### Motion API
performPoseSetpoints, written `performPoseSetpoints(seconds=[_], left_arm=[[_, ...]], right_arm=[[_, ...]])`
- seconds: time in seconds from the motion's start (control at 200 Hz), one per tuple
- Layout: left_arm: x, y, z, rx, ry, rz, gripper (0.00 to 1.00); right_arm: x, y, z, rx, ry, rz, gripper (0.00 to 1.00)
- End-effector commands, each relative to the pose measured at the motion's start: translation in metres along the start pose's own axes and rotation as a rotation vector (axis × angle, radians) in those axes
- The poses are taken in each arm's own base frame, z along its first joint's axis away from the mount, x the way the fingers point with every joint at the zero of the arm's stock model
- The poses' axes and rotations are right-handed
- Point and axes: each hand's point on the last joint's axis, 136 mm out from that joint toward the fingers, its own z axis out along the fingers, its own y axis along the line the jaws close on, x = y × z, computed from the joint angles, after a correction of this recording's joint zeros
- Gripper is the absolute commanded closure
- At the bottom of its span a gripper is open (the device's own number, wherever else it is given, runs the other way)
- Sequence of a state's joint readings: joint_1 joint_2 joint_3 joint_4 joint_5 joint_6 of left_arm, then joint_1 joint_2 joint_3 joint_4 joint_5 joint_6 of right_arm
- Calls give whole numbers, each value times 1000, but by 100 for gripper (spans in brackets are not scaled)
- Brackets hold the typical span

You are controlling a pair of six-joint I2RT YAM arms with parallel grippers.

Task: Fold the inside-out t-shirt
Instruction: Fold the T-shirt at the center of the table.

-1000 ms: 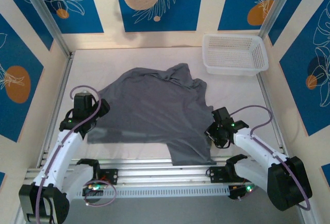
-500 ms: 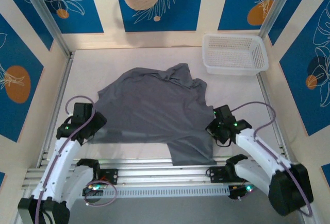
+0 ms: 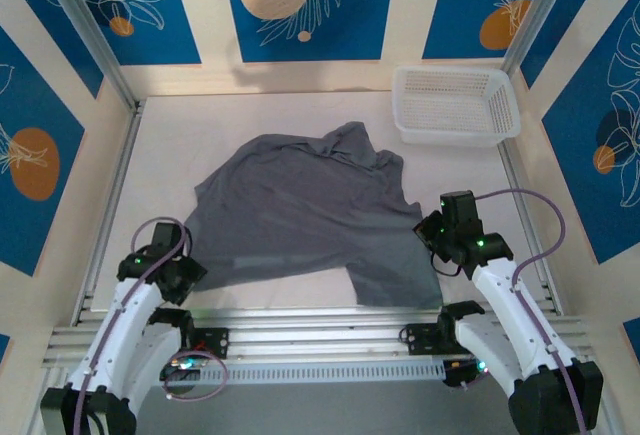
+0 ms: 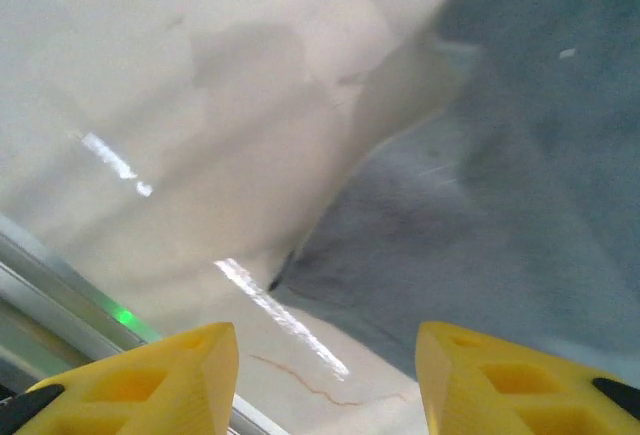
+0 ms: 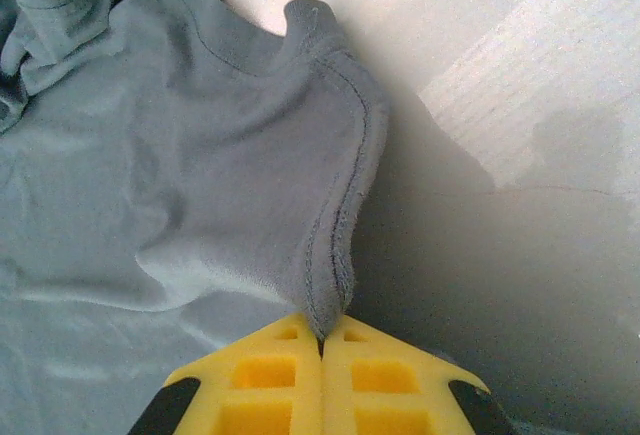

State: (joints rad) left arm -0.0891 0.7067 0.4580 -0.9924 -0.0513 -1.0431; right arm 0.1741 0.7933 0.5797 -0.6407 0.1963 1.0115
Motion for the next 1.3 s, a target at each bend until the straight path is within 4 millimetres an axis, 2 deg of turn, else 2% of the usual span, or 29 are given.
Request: performPoseSetpoints(seconds=[0.0,0.125,0.235,0.315,0.48,0.665,0.865,1.085,1.295], left_arm=[[14,3,15,26,55,-95,50],[18,2,31,48,69,-131,53],[12,4,32,39,29,-132,66],[7,3,30,43,4,-134,72],[0,2,24,40,-30,-132,71],[-1,-9,14,98,-25,-129,70],[-3,1,2,44,-41,-121,70],[-2,-1,13,25,-23,-111,59],[-9,-7,18,45,-51,-98,67]], right_arm=[[4,1,1,-26,19,-32,100],[1,5,0,-37,20,-53,100],[2,5,0,-41,30,-58,100],[5,6,0,-48,47,-57,100],[9,5,-1,-53,61,-53,100],[10,4,-2,-49,64,-49,100],[13,2,-2,-46,74,-32,100],[12,0,-5,-40,66,-31,100],[12,0,-7,-37,63,-29,100]])
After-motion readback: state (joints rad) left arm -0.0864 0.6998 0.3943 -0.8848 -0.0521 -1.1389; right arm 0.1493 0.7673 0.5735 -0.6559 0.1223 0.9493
